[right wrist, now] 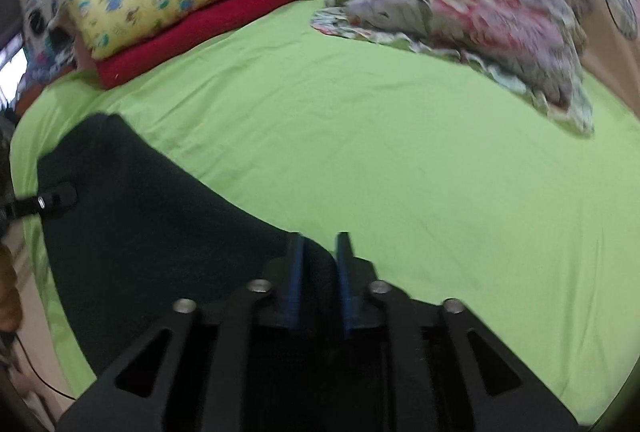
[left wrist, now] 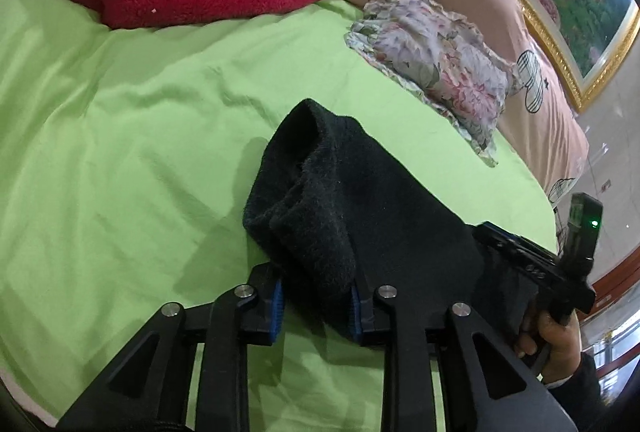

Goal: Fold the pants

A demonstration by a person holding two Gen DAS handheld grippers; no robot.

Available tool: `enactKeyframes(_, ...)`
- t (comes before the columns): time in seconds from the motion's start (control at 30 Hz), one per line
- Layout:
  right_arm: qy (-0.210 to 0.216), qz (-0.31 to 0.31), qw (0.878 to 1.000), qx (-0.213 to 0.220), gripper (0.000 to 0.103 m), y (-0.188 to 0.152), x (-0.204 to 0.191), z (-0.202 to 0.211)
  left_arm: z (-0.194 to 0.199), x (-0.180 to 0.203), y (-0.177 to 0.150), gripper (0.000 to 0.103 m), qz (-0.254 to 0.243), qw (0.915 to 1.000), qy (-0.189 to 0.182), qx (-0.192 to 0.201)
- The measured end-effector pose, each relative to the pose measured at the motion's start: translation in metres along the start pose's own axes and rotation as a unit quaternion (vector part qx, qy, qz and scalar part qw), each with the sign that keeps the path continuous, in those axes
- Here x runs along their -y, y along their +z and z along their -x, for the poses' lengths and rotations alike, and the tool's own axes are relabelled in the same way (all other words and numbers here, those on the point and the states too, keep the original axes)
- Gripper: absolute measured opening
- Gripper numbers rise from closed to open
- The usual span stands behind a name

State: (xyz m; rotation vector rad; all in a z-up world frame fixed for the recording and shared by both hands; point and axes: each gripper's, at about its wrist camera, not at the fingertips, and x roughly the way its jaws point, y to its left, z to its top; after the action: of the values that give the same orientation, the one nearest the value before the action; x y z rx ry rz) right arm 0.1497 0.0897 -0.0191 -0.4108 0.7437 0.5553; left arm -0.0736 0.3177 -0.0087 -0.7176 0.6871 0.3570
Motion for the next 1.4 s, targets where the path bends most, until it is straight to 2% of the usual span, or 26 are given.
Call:
enactKeyframes(0.13,0.017,-0.036,0.998,0.047,0.040,-0.009,0.013,0.045,0.025,0.004,0.002,0.048,-0.003,0.9993,0.021,0.032)
enactKeyframes(0.2,0.022,-0.055,0.996,0.070,0.050,-0.018,0.021,0.070,0.038,0.008,0.004,0.053,-0.003,0.9986,0.022,0.048)
enactKeyframes(0.27,0.025,-0.077,0.993,0.089,0.053,-0.031,0.032,0.092,0.050,0.014,0.003,0.053,-0.009,0.9983,0.013,0.056)
enactKeyframes(0.5,0.022,-0.163,0.982,0.099,0.053,-0.081,0.073,0.135,0.039,0.074,-0.001,0.057,-0.067,0.9970,-0.017,0.035)
enactKeyframes(0.67,-0.004,-0.200,0.974,0.104,0.054,-0.118,0.097,0.164,0.012,0.124,-0.017,0.060,-0.112,0.9924,-0.051,-0.006)
enactKeyframes(0.77,-0.024,-0.225,0.967,0.116,0.060,-0.138,0.111,0.183,-0.007,0.154,-0.028,0.060,-0.135,0.9877,-0.072,-0.033)
enactKeyframes(0.9,-0.041,-0.266,0.954,0.134,0.060,-0.167,0.130,0.207,-0.022,0.191,-0.039,0.060,-0.161,0.9813,-0.092,-0.050)
enactKeyframes(1.17,-0.086,-0.331,0.929,0.141,0.060,-0.216,0.152,0.237,-0.042,0.258,-0.059,0.068,-0.208,0.9652,-0.135,-0.084)
enactKeyframes(1.4,-0.119,-0.401,0.896,0.151,0.066,-0.253,0.178,0.258,-0.061,0.325,-0.071,0.074,-0.270,0.9428,-0.164,-0.106)
